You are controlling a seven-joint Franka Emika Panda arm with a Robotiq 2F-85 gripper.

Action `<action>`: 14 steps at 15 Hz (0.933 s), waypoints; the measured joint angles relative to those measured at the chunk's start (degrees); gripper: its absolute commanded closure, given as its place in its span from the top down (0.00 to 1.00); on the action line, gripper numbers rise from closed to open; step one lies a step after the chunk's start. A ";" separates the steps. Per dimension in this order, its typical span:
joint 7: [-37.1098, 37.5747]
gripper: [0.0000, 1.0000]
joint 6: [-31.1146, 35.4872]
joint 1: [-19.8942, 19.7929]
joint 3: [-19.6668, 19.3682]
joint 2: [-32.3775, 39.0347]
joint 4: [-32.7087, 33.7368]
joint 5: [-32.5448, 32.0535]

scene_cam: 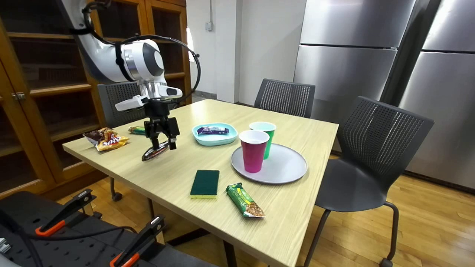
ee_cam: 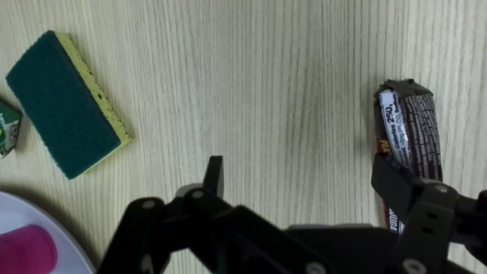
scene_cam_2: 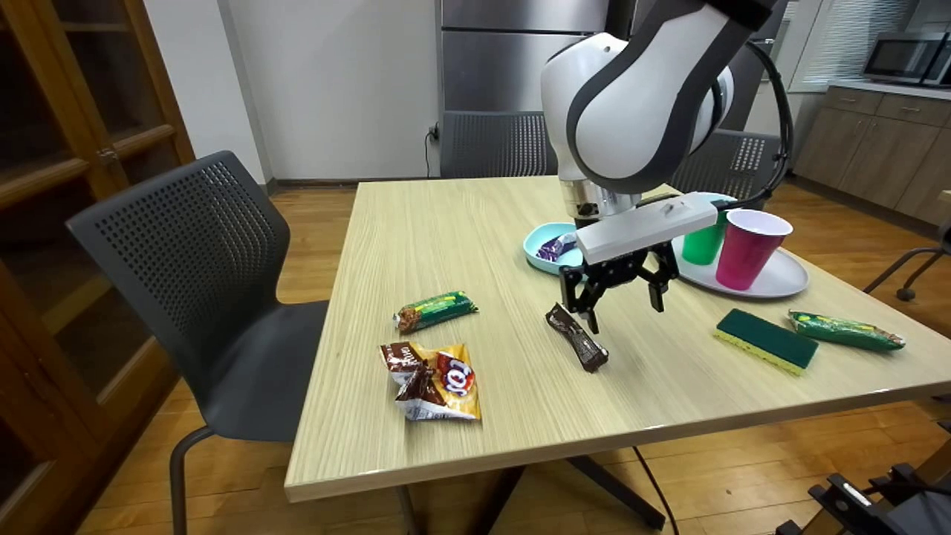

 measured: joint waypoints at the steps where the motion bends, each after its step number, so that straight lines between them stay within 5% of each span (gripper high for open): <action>1: -0.55 1.00 0.28 0.00 0.02 -0.27 0.00 0.07; 14: -15.04 1.00 5.42 -0.49 2.89 -2.05 0.03 6.42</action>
